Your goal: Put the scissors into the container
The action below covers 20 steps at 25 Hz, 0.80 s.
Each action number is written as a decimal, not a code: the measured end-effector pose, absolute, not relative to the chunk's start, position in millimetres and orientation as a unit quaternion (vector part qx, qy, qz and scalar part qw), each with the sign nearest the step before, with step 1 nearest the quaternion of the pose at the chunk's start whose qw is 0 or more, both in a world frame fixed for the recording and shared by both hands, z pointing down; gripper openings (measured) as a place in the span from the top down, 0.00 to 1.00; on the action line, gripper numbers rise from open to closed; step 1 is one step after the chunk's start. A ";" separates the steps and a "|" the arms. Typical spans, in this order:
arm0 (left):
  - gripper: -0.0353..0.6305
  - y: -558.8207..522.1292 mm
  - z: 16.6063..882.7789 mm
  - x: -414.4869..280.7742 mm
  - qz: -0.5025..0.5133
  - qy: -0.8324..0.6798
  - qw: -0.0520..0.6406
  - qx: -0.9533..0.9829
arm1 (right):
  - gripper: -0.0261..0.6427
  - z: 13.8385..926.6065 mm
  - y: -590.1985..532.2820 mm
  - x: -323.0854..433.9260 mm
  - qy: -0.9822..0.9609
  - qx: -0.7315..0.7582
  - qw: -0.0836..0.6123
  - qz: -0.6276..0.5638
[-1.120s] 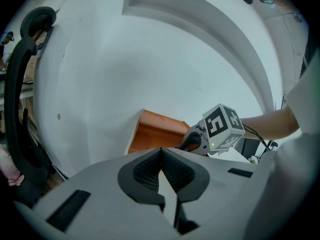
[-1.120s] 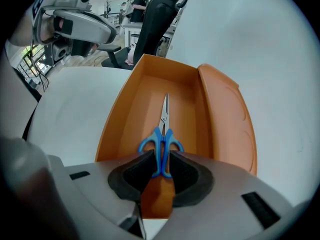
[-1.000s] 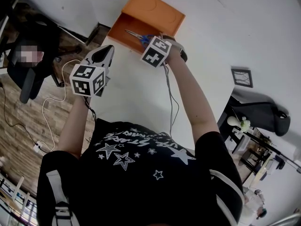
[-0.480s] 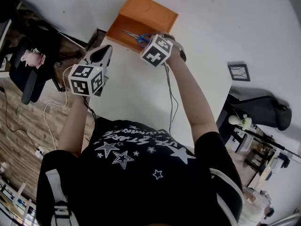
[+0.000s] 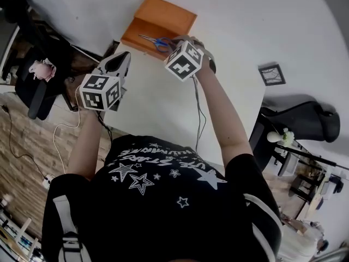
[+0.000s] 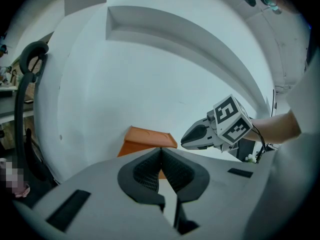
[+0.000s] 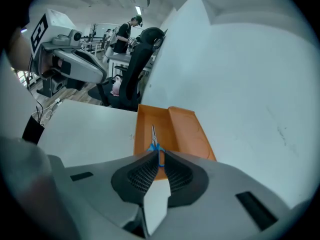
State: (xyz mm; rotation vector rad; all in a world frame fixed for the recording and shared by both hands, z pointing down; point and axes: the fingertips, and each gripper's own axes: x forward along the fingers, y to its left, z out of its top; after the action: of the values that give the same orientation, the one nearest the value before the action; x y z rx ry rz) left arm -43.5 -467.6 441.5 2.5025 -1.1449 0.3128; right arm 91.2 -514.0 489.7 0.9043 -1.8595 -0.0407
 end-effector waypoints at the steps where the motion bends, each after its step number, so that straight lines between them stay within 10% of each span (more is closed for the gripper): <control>1: 0.92 -461.4 438.1 -41.9 0.110 -0.406 0.182 0.889 | 0.86 486.0 -507.1 93.7 -0.772 0.379 0.510 -0.018; 20: 0.92 -314.1 429.4 10.3 0.118 -0.376 0.172 0.903 | 0.89 465.5 -342.0 160.0 -0.768 0.453 0.452 0.017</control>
State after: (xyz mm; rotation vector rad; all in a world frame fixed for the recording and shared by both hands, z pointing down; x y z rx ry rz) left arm 10.3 -314.1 429.4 2.5625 -1.0659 0.3346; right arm 160.0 -342.0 465.5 1.1198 -1.8973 0.0422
